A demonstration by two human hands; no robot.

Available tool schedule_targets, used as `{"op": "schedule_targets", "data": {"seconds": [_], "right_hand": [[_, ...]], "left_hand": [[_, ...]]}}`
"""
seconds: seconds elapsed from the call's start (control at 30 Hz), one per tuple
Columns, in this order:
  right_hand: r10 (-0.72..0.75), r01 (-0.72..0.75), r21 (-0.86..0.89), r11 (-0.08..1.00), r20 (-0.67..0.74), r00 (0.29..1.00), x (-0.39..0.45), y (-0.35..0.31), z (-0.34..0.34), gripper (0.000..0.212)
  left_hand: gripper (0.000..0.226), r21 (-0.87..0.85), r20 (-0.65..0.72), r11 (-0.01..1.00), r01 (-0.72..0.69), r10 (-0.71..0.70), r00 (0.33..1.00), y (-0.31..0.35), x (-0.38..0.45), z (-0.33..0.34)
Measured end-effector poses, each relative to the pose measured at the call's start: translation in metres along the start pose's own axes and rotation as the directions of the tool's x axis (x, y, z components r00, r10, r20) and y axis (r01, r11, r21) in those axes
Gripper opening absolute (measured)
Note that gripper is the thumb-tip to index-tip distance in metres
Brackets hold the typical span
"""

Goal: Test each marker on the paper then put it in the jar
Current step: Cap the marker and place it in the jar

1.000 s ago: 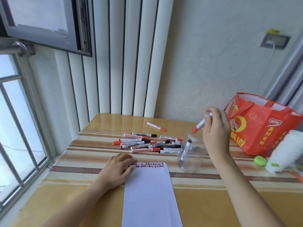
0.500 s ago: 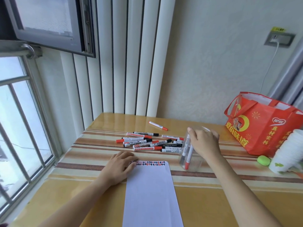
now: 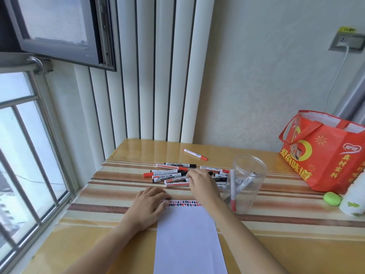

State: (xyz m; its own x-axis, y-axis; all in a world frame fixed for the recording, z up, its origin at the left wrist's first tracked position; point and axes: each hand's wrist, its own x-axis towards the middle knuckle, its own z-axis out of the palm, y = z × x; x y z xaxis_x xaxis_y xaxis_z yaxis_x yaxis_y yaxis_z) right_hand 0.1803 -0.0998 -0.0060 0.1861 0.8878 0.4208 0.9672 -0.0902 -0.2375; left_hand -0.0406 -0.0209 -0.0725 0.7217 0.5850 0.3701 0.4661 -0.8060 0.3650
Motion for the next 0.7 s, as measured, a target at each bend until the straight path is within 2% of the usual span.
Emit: {"op": "schedule_targets", "data": {"seconds": [0.03, 0.1, 0.3, 0.37, 0.43, 0.5, 0.57, 0.63, 0.7], "right_hand": [[0.033, -0.033, -0.011, 0.999, 0.062, 0.998, 0.001, 0.003, 0.016, 0.029], [0.076, -0.074, -0.031, 0.997, 0.092, 0.993, 0.001, 0.007, 0.04, 0.033], [0.04, -0.04, -0.144, 0.989, -0.003, 0.999, 0.003, 0.006, 0.061, 0.025], [0.018, -0.031, -0.1, 0.994, -0.129, 0.991, -0.001, 0.0, 0.054, 0.018], [0.061, -0.034, 0.118, 0.992, -0.236, 0.97, -0.011, -0.012, 0.046, 0.012], [0.171, -0.056, 0.469, 0.882, -0.206, 0.964, -0.025, -0.028, 0.035, 0.006], [0.281, -0.167, 0.713, 0.681, -0.044, 0.959, -0.037, -0.039, 0.031, 0.006], [0.307, -0.28, 0.839, 0.467, 0.143, 0.941, -0.046, -0.045, 0.031, 0.004], [0.298, -0.33, 0.894, 0.303, 0.24, 0.924, -0.053, -0.047, 0.031, 0.011]], "left_hand": [[0.041, 0.001, -0.002, 1.0, 0.001, -0.001, 1.0, 0.0, 0.0, 0.0], [0.039, 0.006, -0.001, 1.0, 0.003, -0.003, 1.0, -0.001, 0.0, 0.001], [0.039, 0.004, 0.002, 1.0, 0.002, -0.002, 1.0, -0.001, 0.002, 0.001], [0.037, -0.013, -0.011, 1.0, -0.002, 0.001, 1.0, -0.001, 0.001, 0.002], [0.039, -0.042, -0.044, 0.999, -0.006, 0.004, 0.999, -0.001, -0.002, 0.002], [0.043, -0.057, -0.071, 0.998, -0.027, 0.023, 0.997, -0.001, -0.004, 0.001], [0.041, -0.067, -0.073, 0.996, -0.053, 0.048, 0.996, 0.001, -0.005, -0.002], [0.03, -0.063, -0.075, 0.994, -0.093, 0.088, 0.993, 0.003, -0.004, -0.004], [0.021, -0.044, -0.086, 0.99, -0.131, 0.126, 0.988, 0.005, -0.004, -0.006]]}}
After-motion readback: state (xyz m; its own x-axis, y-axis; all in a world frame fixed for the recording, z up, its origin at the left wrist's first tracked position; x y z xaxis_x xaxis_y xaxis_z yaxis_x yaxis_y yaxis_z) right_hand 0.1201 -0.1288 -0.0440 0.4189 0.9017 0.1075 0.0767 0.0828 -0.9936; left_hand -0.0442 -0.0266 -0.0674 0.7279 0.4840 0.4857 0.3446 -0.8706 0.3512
